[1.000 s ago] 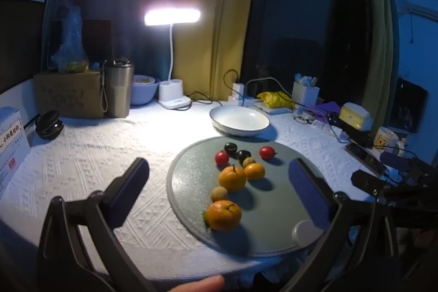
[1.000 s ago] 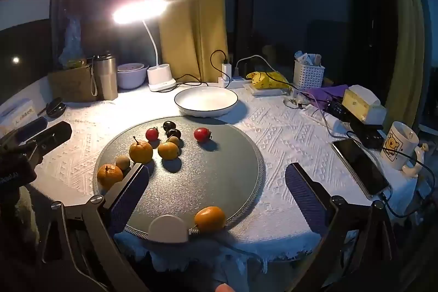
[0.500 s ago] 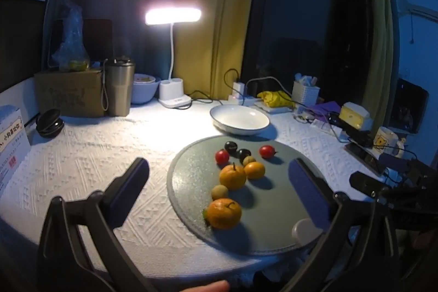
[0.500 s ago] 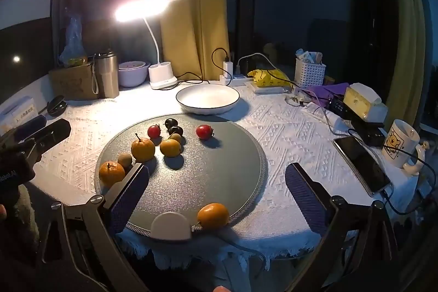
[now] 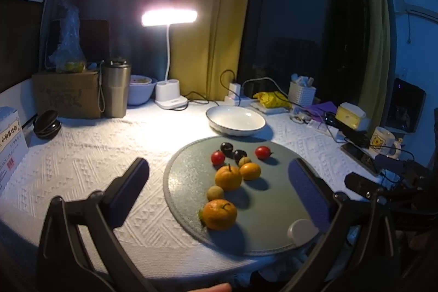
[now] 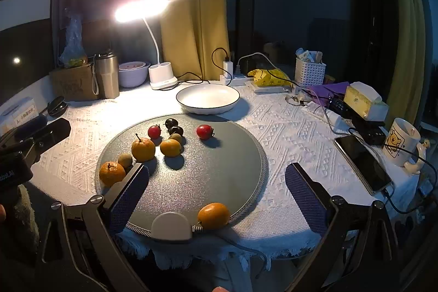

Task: Organize fruits

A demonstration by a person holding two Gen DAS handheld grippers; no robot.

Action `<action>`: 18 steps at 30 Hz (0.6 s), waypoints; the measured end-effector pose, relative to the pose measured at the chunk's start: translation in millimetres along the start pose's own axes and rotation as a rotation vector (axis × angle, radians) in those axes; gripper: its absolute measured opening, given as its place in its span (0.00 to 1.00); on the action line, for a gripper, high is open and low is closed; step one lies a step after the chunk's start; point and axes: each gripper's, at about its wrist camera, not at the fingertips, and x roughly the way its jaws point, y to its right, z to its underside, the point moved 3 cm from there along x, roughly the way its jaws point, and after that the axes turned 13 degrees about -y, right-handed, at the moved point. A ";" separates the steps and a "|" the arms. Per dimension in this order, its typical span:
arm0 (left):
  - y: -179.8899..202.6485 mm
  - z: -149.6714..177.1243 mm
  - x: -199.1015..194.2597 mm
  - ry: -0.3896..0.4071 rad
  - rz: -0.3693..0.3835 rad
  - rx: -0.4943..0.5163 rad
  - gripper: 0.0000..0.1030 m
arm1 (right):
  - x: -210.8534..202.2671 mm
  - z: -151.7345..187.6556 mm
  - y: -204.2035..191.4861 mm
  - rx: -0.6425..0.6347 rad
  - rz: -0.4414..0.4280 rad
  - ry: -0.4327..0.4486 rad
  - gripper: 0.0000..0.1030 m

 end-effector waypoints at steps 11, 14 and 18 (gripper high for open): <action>3.3 -1.2 0.3 -0.005 0.006 0.000 0.99 | 0.6 0.4 -0.8 0.001 -0.001 0.001 0.99; 3.3 -0.9 0.8 -0.006 0.007 -0.001 0.99 | 0.8 0.6 -0.2 0.002 -0.002 0.001 0.99; 4.2 -2.1 1.5 -0.008 0.008 -0.001 0.99 | 1.1 1.0 0.5 0.003 -0.003 0.001 0.99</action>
